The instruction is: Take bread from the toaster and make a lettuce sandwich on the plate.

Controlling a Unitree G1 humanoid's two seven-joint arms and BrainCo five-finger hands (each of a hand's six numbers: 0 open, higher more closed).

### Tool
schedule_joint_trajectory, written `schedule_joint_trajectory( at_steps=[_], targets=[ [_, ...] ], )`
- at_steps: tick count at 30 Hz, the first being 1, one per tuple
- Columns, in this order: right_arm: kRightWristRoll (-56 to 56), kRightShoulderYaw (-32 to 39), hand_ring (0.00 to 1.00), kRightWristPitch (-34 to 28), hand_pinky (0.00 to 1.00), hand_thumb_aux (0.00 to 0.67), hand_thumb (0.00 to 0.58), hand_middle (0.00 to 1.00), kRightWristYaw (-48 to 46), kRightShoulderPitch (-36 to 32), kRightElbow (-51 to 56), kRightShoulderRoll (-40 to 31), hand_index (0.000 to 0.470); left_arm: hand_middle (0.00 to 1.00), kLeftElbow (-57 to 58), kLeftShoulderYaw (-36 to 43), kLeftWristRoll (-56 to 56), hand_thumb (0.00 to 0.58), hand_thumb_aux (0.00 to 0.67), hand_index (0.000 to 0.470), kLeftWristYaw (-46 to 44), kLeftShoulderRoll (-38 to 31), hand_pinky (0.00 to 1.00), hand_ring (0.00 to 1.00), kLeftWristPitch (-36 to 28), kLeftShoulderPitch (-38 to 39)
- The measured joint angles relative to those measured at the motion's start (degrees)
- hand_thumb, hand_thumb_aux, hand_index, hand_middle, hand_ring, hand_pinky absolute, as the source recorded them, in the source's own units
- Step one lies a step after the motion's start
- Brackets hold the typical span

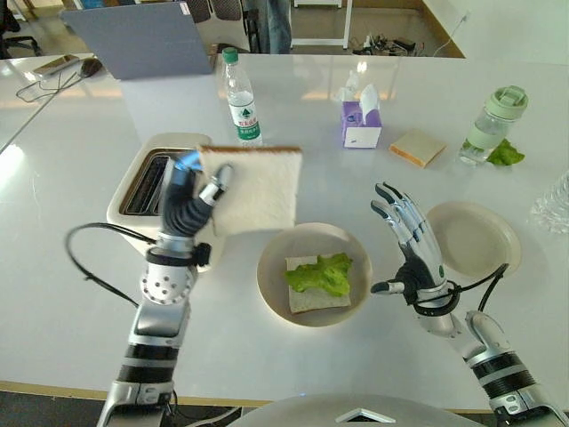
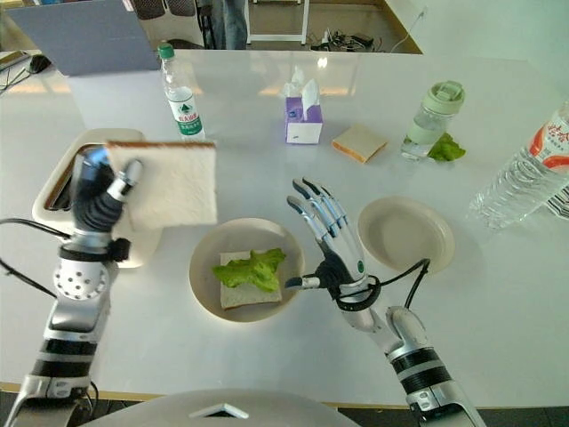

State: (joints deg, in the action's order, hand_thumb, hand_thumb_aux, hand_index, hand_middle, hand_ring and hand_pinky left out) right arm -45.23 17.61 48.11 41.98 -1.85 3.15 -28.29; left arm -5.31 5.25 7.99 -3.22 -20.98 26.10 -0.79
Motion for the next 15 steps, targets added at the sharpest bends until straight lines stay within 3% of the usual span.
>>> schedule_joint_trajectory(
  at_steps=[8,15],
  targets=[
    [0.2,2.3,0.0,7.1,0.0,0.0,0.0,0.0,-10.2,1.0,-1.6,-1.1,0.0,1.0,0.2,8.1,2.3,0.58,0.67,0.47,-4.6,10.7,1.0,1.0,-13.3,5.4],
    [-0.9,2.1,0.0,7.9,0.0,0.0,0.0,0.0,-15.2,1.1,-1.3,-1.7,0.0,1.0,-3.5,9.5,2.0,0.58,0.67,0.47,-2.2,16.5,1.0,1.0,-21.4,9.5]
  ],
)
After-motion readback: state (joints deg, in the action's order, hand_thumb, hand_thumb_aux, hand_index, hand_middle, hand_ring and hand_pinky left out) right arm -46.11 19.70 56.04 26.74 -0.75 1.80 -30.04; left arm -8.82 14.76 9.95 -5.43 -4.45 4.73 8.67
